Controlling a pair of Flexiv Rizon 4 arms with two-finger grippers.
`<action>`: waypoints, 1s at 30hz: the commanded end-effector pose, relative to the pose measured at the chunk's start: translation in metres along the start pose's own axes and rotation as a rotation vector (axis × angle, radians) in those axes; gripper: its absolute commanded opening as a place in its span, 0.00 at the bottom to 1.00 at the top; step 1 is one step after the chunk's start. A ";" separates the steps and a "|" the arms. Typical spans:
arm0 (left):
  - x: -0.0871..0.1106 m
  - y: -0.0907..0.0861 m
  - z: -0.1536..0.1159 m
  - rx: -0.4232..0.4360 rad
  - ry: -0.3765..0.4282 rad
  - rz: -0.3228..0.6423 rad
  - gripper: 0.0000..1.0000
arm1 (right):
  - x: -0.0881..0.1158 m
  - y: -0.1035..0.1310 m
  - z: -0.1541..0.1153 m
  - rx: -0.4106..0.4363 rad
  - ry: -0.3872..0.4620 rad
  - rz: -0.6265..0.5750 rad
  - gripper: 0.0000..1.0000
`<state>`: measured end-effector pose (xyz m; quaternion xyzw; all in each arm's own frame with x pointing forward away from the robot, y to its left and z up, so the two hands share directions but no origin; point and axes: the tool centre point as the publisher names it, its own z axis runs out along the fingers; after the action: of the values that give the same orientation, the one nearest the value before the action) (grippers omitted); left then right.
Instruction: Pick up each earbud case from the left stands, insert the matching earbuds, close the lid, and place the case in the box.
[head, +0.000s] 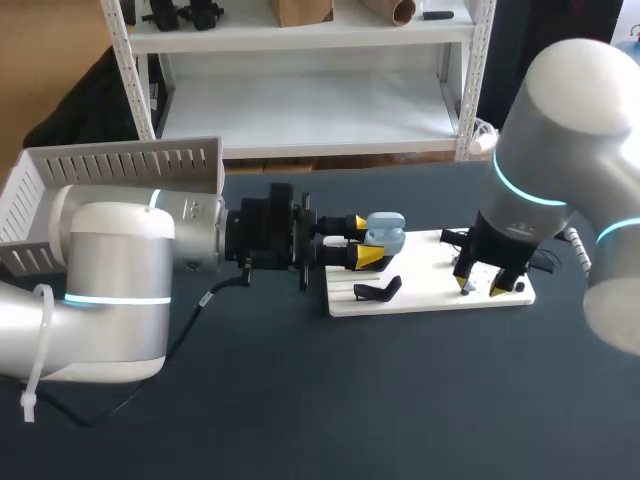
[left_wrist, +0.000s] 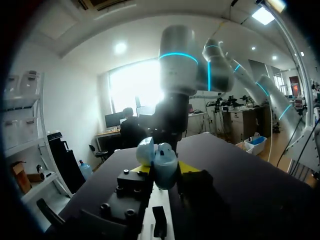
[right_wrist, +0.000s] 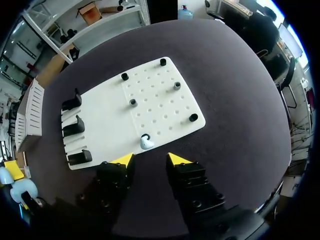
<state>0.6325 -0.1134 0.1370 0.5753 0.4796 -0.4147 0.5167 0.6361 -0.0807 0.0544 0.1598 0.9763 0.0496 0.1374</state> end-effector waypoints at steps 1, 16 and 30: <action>0.001 0.000 0.000 -0.001 -0.003 0.002 0.00 | -0.002 0.000 0.008 -0.009 -0.009 -0.002 0.39; 0.001 0.000 0.000 -0.001 -0.003 0.002 0.00 | -0.005 -0.001 0.020 -0.029 -0.010 -0.015 0.36; 0.001 0.000 0.000 -0.001 -0.003 0.002 0.00 | -0.011 0.006 0.028 -0.029 0.004 -0.006 0.36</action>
<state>0.6324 -0.1133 0.1371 0.5753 0.4796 -0.4147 0.5168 0.6513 -0.0787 0.0334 0.1547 0.9757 0.0656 0.1405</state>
